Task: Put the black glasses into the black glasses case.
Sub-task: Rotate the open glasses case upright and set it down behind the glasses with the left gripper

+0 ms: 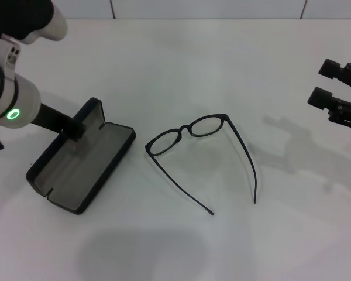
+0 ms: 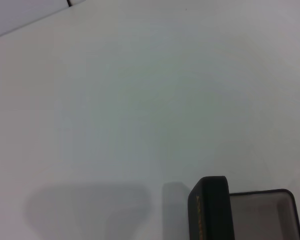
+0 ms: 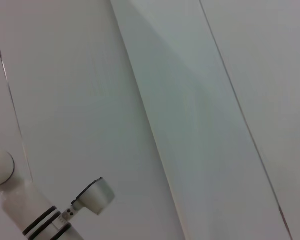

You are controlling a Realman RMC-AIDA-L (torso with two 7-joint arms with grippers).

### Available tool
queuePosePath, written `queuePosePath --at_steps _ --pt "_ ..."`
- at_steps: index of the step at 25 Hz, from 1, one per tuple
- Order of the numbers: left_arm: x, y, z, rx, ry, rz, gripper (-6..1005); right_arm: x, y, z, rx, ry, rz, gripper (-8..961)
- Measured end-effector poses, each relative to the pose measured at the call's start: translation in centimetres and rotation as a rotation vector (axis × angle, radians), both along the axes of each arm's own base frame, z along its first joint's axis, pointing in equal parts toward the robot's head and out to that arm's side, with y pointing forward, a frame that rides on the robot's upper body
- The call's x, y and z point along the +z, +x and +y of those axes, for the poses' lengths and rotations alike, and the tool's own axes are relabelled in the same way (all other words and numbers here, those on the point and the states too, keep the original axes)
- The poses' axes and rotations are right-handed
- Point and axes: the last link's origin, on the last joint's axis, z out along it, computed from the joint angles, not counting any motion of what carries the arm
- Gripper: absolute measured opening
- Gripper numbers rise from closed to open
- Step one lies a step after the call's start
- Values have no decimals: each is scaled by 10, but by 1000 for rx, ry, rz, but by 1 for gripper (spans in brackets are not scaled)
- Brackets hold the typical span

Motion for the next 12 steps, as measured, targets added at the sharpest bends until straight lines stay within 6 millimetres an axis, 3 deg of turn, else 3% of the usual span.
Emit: queuePosePath --at_steps 5,12 --pt "5 10 3 -60 9 7 218 0 2 -2 -5 0 2 872" --pt "12 61 30 -370 10 58 208 -6 -9 -13 100 -64 1 872"
